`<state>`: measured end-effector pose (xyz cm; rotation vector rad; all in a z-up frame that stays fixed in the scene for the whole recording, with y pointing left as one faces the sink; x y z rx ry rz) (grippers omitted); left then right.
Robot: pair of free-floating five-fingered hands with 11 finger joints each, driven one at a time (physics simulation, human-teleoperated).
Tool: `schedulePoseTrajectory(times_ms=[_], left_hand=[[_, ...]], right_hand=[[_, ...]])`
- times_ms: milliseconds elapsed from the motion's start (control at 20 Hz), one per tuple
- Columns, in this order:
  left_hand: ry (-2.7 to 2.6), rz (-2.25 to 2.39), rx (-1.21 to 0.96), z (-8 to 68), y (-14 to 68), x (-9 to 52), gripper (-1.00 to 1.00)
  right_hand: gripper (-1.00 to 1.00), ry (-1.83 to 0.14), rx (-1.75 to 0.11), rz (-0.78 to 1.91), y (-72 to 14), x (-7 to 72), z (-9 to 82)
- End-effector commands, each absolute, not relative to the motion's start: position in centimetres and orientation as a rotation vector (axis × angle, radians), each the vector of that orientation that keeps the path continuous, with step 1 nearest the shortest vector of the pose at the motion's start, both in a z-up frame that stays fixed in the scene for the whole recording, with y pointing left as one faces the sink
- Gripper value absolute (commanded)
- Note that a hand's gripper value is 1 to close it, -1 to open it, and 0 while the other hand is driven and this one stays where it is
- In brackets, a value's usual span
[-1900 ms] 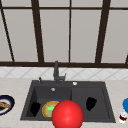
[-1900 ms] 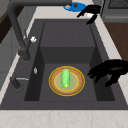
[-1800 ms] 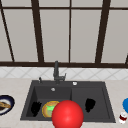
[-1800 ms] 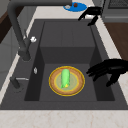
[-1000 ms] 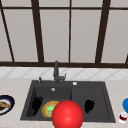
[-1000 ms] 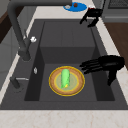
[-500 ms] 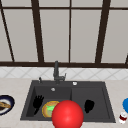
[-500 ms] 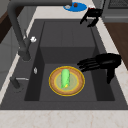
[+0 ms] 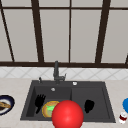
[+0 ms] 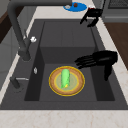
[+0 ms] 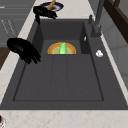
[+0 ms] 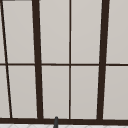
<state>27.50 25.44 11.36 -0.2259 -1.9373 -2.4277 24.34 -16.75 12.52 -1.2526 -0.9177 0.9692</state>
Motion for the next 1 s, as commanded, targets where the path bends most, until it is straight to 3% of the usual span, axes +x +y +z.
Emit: schedulePoseTrajectory(times_ms=[0,800,950], left_hand=[[-1.915,-2.394,-0.264,11.8,24.5,28.0,-1.00],[-1.848,-2.281,-0.439,11.5,18.9,29.6,-1.00],[-1.857,-2.299,-0.389,11.7,18.5,29.8,-1.00]], right_hand=[[0.00,-0.918,-1.253,0.969,-16.8,24.3,12.5],[0.00,-0.918,-1.253,0.969,-16.8,24.3,12.5],[0.00,-0.918,-1.253,0.969,-16.8,24.3,12.5]])
